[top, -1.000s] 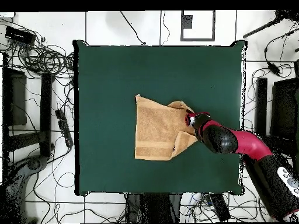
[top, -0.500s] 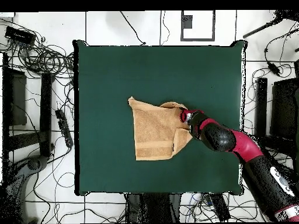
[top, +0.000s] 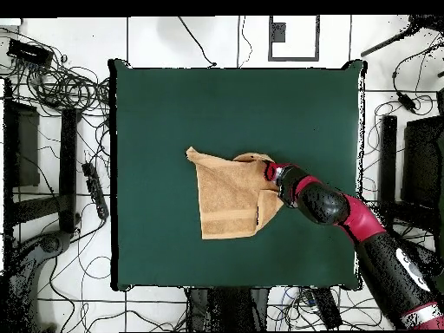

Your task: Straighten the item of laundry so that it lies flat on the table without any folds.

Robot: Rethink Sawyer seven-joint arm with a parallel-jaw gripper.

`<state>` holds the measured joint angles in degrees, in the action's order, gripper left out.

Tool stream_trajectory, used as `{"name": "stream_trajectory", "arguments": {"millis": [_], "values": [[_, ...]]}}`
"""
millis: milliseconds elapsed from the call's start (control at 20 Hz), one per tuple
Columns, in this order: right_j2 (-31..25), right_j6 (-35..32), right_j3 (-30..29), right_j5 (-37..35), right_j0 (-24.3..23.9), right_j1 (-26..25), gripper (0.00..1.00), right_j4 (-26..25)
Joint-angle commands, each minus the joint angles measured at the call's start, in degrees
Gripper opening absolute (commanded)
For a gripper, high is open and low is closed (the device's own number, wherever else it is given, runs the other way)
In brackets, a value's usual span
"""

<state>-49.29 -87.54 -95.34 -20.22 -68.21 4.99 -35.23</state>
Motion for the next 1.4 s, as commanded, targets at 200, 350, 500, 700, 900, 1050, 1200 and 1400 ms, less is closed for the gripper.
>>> {"name": "stream_trajectory", "arguments": {"millis": [200, 350, 500, 700, 900, 1050, 1200, 1400], "values": [[-0.57, 5.89, -1.58, -10.51, 4.36, 0.13, 0.00, 1.20], [1.04, 6.40, -0.84, -15.05, 6.55, 3.28, 0.00, 1.47], [1.28, 3.35, -0.52, -15.67, 7.25, 4.87, 0.00, 2.97], [-0.26, 5.30, 1.75, -18.93, 7.47, 6.52, 0.00, 4.29], [-1.88, 9.96, 7.84, -26.25, 7.71, 7.48, 0.00, 7.13], [-3.05, 13.47, 13.00, -32.94, 7.54, 6.84, 0.00, 9.95], [-3.40, 16.39, 17.68, -39.37, 7.63, 6.60, 0.00, 11.66], [-3.43, 17.30, 21.97, -45.70, 7.98, 6.47, 0.00, 12.96]]}}
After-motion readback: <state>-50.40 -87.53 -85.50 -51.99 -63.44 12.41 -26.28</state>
